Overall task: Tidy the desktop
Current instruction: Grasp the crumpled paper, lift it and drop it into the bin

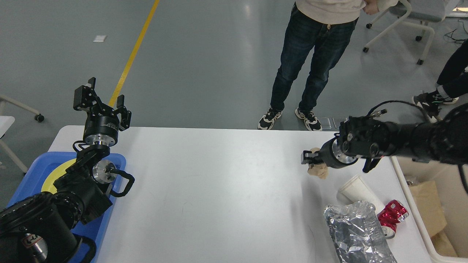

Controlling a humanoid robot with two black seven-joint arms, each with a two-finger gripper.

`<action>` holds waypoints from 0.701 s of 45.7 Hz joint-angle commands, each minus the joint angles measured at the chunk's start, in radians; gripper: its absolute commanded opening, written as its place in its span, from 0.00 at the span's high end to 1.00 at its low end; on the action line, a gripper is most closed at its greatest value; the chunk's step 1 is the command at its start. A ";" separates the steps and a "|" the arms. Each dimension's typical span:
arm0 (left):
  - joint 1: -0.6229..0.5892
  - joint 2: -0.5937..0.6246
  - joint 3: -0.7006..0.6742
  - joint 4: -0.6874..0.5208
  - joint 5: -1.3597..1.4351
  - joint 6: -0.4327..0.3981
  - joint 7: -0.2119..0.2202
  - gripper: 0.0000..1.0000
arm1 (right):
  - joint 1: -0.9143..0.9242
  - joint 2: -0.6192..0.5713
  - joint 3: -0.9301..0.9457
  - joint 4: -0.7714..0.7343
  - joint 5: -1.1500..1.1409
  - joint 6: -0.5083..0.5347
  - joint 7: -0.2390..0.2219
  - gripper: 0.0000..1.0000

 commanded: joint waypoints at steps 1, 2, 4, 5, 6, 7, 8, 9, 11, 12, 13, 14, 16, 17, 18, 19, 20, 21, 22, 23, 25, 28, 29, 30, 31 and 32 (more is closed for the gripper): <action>-0.001 0.000 0.000 0.000 0.000 0.000 0.000 0.04 | 0.220 -0.162 0.061 0.163 0.000 0.120 0.001 1.00; -0.001 0.000 0.000 0.000 0.000 0.000 0.000 0.04 | 0.255 -0.185 0.071 0.175 0.000 0.144 0.001 1.00; 0.001 0.000 0.000 0.000 0.000 0.000 0.000 0.04 | 0.317 -0.228 0.087 0.189 0.000 0.193 0.001 1.00; 0.001 0.000 0.000 0.000 0.000 0.000 0.000 0.04 | 0.345 -0.250 0.094 0.192 0.000 0.218 0.001 1.00; -0.001 0.000 0.000 0.000 0.000 0.000 0.000 0.04 | 0.371 -0.268 0.102 0.192 0.000 0.242 0.001 1.00; 0.000 0.000 0.000 0.000 0.000 0.000 0.000 0.04 | 0.395 -0.283 0.108 0.191 0.000 0.264 0.001 1.00; 0.001 0.000 0.000 0.000 0.000 0.000 0.000 0.04 | 0.417 -0.297 0.114 0.189 0.000 0.284 0.001 1.00; -0.001 0.000 0.000 0.000 0.000 0.000 0.000 0.04 | 0.437 -0.310 0.120 0.186 0.000 0.301 0.001 1.00; -0.001 0.000 0.000 0.000 0.000 0.000 0.000 0.04 | 0.466 -0.331 0.128 0.183 0.000 0.322 0.001 1.00; 0.000 0.000 0.000 0.000 0.000 0.000 0.000 0.04 | 0.475 -0.340 0.130 0.182 0.000 0.327 0.001 1.00; -0.001 0.000 0.000 0.000 0.000 0.000 0.000 0.04 | 0.481 -0.348 0.131 0.180 -0.001 0.328 0.001 1.00; -0.001 0.000 0.000 0.000 0.000 0.000 0.000 0.04 | 0.481 -0.353 0.131 0.179 -0.003 0.327 0.001 1.00; -0.001 0.000 0.000 0.000 0.000 0.000 0.000 0.04 | 0.474 -0.359 0.130 0.162 -0.006 0.324 0.001 1.00; -0.001 0.000 0.000 0.000 0.000 0.000 0.000 0.04 | 0.469 -0.360 0.124 0.148 -0.006 0.321 0.001 1.00; -0.001 0.000 0.000 0.000 0.000 0.000 0.000 0.04 | 0.463 -0.362 0.116 0.130 -0.006 0.318 0.001 1.00; -0.001 0.000 0.000 0.000 0.000 0.000 0.000 0.04 | 0.451 -0.362 0.110 0.108 -0.006 0.315 0.001 1.00; -0.001 0.000 0.000 0.000 0.000 0.000 0.000 0.04 | 0.432 -0.362 0.107 0.084 -0.006 0.310 0.001 1.00; -0.001 0.000 0.000 0.000 0.000 0.000 0.000 0.04 | 0.403 -0.363 0.104 0.061 -0.006 0.304 0.001 1.00; -0.001 0.000 0.000 0.000 0.000 0.000 0.000 0.04 | 0.371 -0.365 0.101 0.036 -0.006 0.295 0.001 1.00; -0.001 0.000 0.000 0.000 0.000 0.000 0.000 0.04 | 0.339 -0.366 0.099 0.013 -0.006 0.286 0.001 1.00; 0.001 0.000 0.000 0.000 0.000 0.000 0.000 0.04 | 0.279 -0.371 0.099 -0.044 -0.005 0.258 0.001 1.00; -0.001 0.000 0.000 0.000 0.000 0.000 0.000 0.04 | 0.190 -0.377 0.093 -0.134 -0.001 0.204 0.001 1.00; -0.001 0.000 0.000 0.000 0.000 0.000 0.000 0.04 | 0.156 -0.379 0.091 -0.163 -0.001 0.186 0.001 1.00; -0.001 0.000 0.000 0.000 0.000 0.000 0.000 0.04 | 0.120 -0.382 0.088 -0.186 0.000 0.171 0.001 1.00; -0.001 0.000 0.000 0.000 0.000 0.000 0.000 0.04 | 0.081 -0.385 0.087 -0.212 0.000 0.151 0.001 1.00; 0.000 0.000 0.000 0.000 0.000 0.000 0.000 0.04 | 0.052 -0.388 0.085 -0.232 0.000 0.138 0.001 1.00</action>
